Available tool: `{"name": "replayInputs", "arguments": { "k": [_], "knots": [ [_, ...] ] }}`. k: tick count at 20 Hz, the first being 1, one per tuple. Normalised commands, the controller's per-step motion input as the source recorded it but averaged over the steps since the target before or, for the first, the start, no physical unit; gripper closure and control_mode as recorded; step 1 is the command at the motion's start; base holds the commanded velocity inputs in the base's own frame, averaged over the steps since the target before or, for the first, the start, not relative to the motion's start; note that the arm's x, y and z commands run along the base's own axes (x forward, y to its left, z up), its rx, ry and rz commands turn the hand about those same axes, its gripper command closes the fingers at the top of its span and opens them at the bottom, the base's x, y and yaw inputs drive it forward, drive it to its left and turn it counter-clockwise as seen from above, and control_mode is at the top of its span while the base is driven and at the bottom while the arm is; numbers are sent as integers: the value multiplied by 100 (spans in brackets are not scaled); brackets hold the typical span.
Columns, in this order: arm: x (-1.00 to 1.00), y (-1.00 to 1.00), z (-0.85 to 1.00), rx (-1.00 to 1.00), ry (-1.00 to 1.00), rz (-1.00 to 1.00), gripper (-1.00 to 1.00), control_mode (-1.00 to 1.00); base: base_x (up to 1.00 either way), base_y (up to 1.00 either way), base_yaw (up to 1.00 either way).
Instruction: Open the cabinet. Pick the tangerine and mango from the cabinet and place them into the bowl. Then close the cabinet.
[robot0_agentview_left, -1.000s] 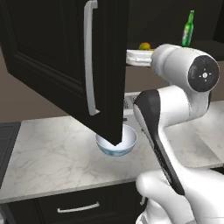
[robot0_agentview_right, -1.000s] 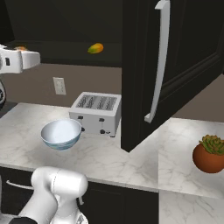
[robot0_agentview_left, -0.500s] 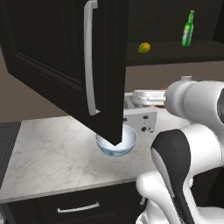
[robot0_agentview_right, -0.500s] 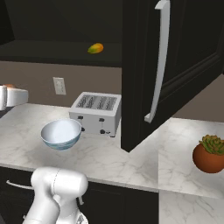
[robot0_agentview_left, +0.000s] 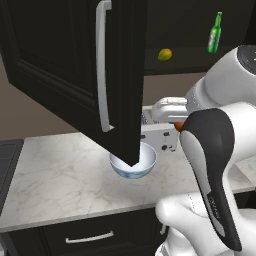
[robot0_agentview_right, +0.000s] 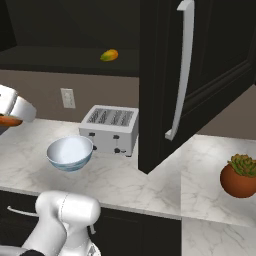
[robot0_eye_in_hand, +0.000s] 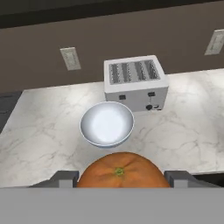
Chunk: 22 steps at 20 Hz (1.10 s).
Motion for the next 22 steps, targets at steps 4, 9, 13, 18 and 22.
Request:
{"name": "replayInputs", "arguments": {
  "k": [4, 9, 13, 18, 22],
  "knots": [
    [0, 0, -4, 0, 0, 0, 100, -100, 0, 0, 0],
    [0, 0, -47, 0, 0, 0, 100, -100, 0, 0, 0],
    [0, 1, -71, 0, 0, 0, 100, -100, 0, 0, 0],
    [15, 1, -64, 0, 0, 0, 100, -100, 0, 0, 0],
    [59, 1, -52, 0, 0, 0, 100, -100, 0, 0, 0]
  ]
}}
